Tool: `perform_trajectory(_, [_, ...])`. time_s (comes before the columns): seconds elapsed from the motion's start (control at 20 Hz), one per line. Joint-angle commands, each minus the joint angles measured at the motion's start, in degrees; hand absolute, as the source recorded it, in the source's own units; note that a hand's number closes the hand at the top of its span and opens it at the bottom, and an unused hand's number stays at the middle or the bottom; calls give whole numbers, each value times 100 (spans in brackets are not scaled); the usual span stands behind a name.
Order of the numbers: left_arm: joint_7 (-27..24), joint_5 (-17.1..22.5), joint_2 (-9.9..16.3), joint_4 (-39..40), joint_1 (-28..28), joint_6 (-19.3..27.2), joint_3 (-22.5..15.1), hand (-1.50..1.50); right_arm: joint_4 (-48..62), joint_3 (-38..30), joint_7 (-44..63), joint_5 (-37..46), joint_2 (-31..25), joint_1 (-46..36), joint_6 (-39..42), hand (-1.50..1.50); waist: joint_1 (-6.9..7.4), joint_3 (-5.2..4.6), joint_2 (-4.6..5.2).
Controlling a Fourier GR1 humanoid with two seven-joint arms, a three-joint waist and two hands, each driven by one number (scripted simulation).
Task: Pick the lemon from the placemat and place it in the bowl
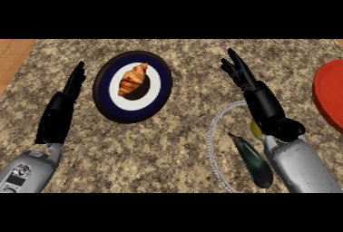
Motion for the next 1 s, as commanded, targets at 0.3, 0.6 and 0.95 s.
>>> perform_trajectory(0.3, [-32,409,18,66,467,114,578,0,-244,-652,-519,876,-2740,-615,1783,150,-334,-406,-236])
perform_trajectory(0.6, [-445,1239,267,-159,1204,-506,1293,0,125,-1621,-2122,515,-2908,1815,1496,-150,-309,-230,-153])
perform_trajectory(0.95, [-367,776,-202,301,617,-512,1266,0,-320,-2220,-2499,809,-3124,2621,1934,-150,-241,-238,-121])
